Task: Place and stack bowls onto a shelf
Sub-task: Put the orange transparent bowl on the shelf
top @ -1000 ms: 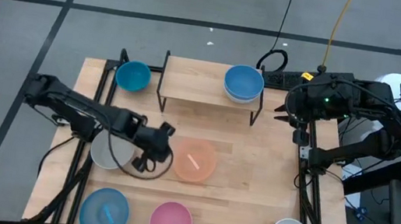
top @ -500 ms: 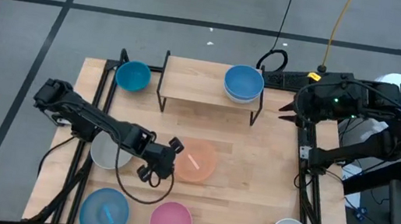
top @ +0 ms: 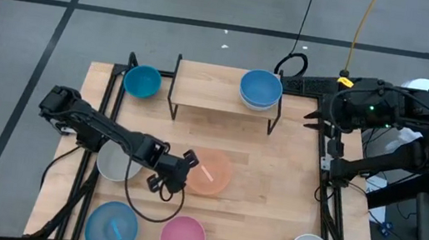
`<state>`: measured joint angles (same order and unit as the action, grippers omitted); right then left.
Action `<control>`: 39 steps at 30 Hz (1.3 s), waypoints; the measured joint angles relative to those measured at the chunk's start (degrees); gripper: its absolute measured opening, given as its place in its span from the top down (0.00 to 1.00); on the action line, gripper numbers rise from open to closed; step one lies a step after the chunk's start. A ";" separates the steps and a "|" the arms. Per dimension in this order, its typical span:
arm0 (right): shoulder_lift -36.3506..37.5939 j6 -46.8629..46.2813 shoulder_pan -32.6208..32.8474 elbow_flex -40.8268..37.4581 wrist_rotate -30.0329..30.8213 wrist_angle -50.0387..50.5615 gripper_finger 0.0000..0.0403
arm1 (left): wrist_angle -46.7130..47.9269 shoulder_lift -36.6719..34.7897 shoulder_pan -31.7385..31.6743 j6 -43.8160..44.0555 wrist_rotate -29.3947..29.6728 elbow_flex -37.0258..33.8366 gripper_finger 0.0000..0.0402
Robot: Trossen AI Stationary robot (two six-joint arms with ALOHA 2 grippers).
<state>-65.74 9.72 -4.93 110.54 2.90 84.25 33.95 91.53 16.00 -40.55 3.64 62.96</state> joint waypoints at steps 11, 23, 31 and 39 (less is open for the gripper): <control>0.03 0.00 0.00 0.00 0.01 0.00 0.78 | -1.20 0.04 -1.32 0.35 -1.75 0.00 0.82; 0.03 0.06 0.02 0.00 0.00 0.02 0.78 | -2.13 3.10 -1.38 1.94 -4.15 -0.08 0.82; 0.57 0.02 0.02 0.00 -0.02 0.04 0.78 | -4.37 6.91 -1.36 1.44 -4.05 -0.07 0.82; 1.14 -0.44 0.02 0.00 -0.01 0.03 0.78 | -5.23 8.88 -1.30 1.77 -4.20 -0.05 0.82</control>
<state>-64.60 9.28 -4.91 110.54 2.88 84.27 28.72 100.41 14.70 -38.78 -0.56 62.91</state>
